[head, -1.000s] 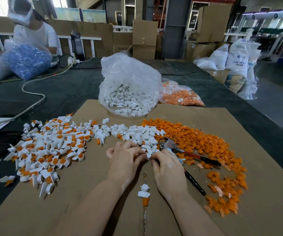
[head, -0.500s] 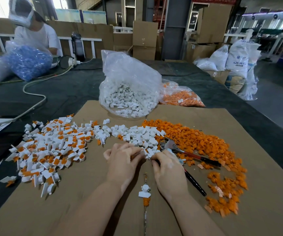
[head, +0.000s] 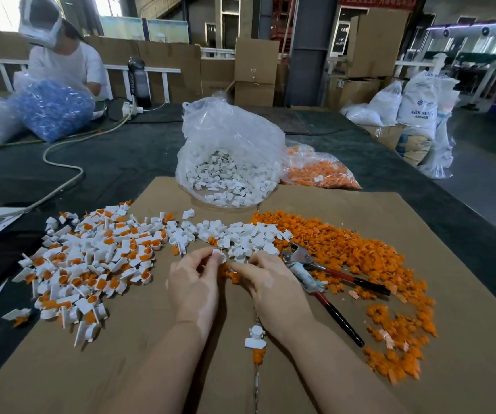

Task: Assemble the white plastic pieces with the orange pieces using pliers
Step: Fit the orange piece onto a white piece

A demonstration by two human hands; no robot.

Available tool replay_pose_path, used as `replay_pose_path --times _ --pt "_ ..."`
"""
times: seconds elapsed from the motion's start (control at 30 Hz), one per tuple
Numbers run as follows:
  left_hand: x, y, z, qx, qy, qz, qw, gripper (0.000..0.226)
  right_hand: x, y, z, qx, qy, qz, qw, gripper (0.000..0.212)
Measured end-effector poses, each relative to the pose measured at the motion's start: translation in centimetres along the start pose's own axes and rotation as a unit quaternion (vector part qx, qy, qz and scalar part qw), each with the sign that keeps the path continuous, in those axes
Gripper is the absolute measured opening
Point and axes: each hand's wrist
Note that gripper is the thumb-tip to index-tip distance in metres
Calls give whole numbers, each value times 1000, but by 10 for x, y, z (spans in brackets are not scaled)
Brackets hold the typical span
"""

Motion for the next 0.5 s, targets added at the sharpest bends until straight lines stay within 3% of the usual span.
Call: replay_pose_path --times 0.23,0.37,0.5 --pt "-6 -2 3 -15 24 -29 999 10 6 12 -14 47 22 77 996 26" --pt "-7 -3 5 2 21 -28 999 13 12 11 -16 22 19 138 990 14" --pt "-5 0 7 27 56 -48 997 9 9 5 -6 -74 35 120 989 32"
Point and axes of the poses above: each hand's wrist, its own z-axis away from the middle knuckle, its own y-axis out of the palm, x = y × z, and after that the axes turned 8 degrees about -z, right-handed
